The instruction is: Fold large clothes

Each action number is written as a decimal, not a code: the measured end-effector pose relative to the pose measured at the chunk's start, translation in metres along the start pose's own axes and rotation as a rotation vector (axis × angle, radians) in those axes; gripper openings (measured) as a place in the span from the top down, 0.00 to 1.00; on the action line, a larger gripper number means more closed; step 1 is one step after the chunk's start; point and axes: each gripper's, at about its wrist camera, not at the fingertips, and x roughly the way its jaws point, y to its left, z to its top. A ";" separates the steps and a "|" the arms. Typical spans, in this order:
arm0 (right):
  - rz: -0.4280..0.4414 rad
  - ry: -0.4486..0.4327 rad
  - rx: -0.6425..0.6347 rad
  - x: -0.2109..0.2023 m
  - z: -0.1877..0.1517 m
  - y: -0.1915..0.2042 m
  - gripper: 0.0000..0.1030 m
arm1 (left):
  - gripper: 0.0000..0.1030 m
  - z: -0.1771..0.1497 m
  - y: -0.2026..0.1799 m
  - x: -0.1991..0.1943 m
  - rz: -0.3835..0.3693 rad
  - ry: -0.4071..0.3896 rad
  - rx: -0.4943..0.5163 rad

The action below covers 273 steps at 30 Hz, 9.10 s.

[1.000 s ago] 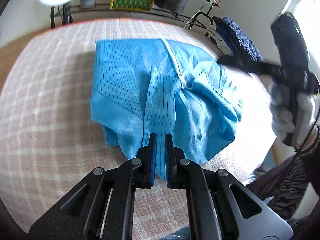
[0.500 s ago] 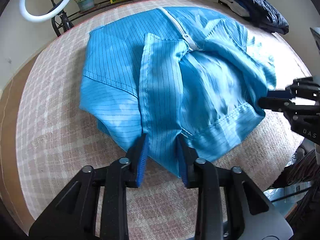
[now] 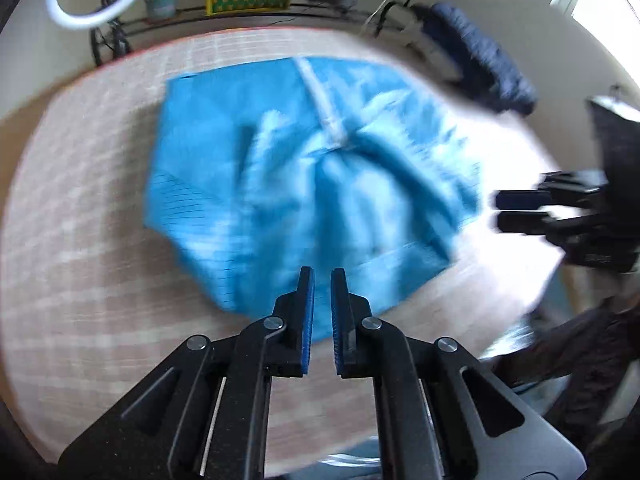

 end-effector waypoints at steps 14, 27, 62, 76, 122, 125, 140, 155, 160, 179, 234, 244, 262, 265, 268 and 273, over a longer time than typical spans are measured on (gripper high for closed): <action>0.332 -0.017 0.273 0.064 0.067 -0.077 0.67 | 0.78 0.002 -0.057 0.071 -0.193 0.032 -0.092; 0.436 -0.079 0.437 0.082 0.055 -0.103 1.00 | 1.00 -0.014 -0.064 0.056 -0.141 -0.073 -0.076; 0.056 -0.051 0.120 0.059 0.067 -0.034 0.89 | 1.00 0.035 0.069 0.006 0.090 -0.169 -0.215; 0.063 -0.092 0.079 -0.001 0.014 0.012 0.48 | 0.45 0.018 0.085 -0.044 0.004 -0.167 -0.309; -0.115 0.023 -0.006 0.154 0.154 -0.035 0.76 | 0.46 0.085 0.165 0.032 0.015 -0.118 -0.380; -0.047 -0.024 0.056 0.128 0.153 -0.045 0.76 | 0.46 0.082 0.172 0.021 -0.015 -0.143 -0.413; 0.244 -0.101 0.582 0.049 0.029 -0.172 0.39 | 0.42 0.066 0.210 0.050 -0.303 -0.057 -0.640; 0.568 -0.116 0.678 0.089 0.015 -0.181 0.70 | 0.42 0.073 0.217 0.069 -0.471 -0.056 -0.661; 0.607 -0.114 0.682 0.096 0.022 -0.176 0.75 | 0.43 0.086 0.207 0.076 -0.463 -0.061 -0.644; 0.185 -0.128 0.326 0.027 0.055 -0.099 0.96 | 0.96 0.092 0.071 0.006 0.046 -0.195 -0.218; -0.566 -0.420 0.273 -0.284 0.069 -0.399 0.97 | 0.96 0.391 -0.349 0.118 -0.231 -0.520 0.206; -0.696 -0.425 0.174 -0.234 0.125 -0.466 0.97 | 0.96 0.443 -0.332 0.201 -0.205 -0.531 0.089; -0.862 -0.195 0.494 -0.161 0.074 -0.561 0.39 | 0.77 0.455 -0.293 0.276 -0.004 -0.399 0.042; -0.840 -0.228 0.537 -0.173 0.064 -0.557 0.39 | 0.77 0.449 -0.288 0.268 0.004 -0.405 0.028; -0.860 -0.254 0.528 -0.189 0.059 -0.545 0.39 | 0.77 0.445 -0.280 0.248 -0.010 -0.412 0.001; -0.813 -0.347 0.524 -0.225 0.046 -0.509 0.39 | 0.77 0.432 -0.275 0.201 -0.005 -0.434 0.012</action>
